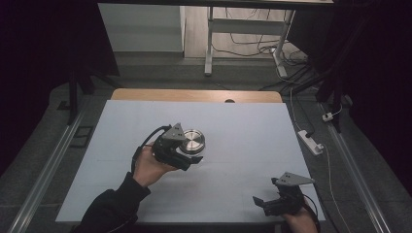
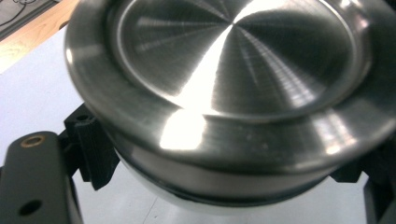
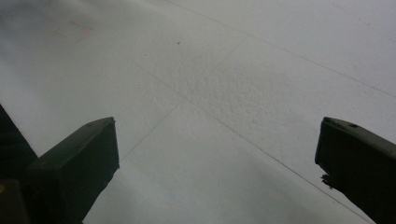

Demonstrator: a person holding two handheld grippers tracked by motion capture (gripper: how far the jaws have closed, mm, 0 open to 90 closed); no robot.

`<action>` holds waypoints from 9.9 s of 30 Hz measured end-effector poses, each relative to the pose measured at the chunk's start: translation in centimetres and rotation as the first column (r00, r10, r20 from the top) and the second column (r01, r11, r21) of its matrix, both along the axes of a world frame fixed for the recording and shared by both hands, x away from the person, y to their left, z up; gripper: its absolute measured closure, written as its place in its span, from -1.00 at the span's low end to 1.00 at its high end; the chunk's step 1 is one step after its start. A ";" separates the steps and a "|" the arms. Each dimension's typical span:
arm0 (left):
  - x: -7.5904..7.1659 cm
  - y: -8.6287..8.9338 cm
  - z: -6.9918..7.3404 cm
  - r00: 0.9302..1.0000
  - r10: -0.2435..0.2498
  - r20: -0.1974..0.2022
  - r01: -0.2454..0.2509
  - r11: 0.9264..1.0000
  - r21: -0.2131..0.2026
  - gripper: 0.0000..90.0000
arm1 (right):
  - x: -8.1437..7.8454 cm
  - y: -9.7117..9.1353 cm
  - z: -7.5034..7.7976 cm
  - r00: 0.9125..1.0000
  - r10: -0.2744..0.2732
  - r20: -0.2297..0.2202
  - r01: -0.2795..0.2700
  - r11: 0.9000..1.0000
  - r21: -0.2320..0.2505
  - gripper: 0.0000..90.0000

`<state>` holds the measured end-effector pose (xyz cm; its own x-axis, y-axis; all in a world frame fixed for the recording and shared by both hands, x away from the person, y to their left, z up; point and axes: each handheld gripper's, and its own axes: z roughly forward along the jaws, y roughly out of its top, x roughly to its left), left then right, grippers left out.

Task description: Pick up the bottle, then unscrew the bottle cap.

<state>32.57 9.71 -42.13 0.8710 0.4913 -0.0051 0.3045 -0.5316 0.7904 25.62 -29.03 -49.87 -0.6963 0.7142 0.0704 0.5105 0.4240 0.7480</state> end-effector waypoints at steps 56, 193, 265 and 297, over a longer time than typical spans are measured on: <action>-0.2 -0.3 -1.0 0.999 -0.034 -0.015 0.034 0.999 -0.009 -0.65 | 1.1 6.6 4.4 0.977 0.161 0.138 -0.178 0.977 0.120 -1.00; -0.8 -1.2 -0.8 0.998 -0.051 -0.020 0.050 0.998 -0.042 -0.65 | 6.3 15.9 11.6 0.901 0.355 0.248 -0.402 0.899 0.175 -0.75; -1.4 -1.9 -0.6 0.986 -0.167 -0.027 0.166 0.986 -0.018 -0.65 | 5.5 16.2 12.2 0.866 0.447 0.224 -0.482 0.866 0.132 -0.71; -0.8 0.0 -0.2 0.995 -0.099 -0.019 0.097 0.992 -0.079 -0.65 | 5.6 14.6 12.9 0.891 0.351 0.288 -0.418 0.882 0.217 -0.56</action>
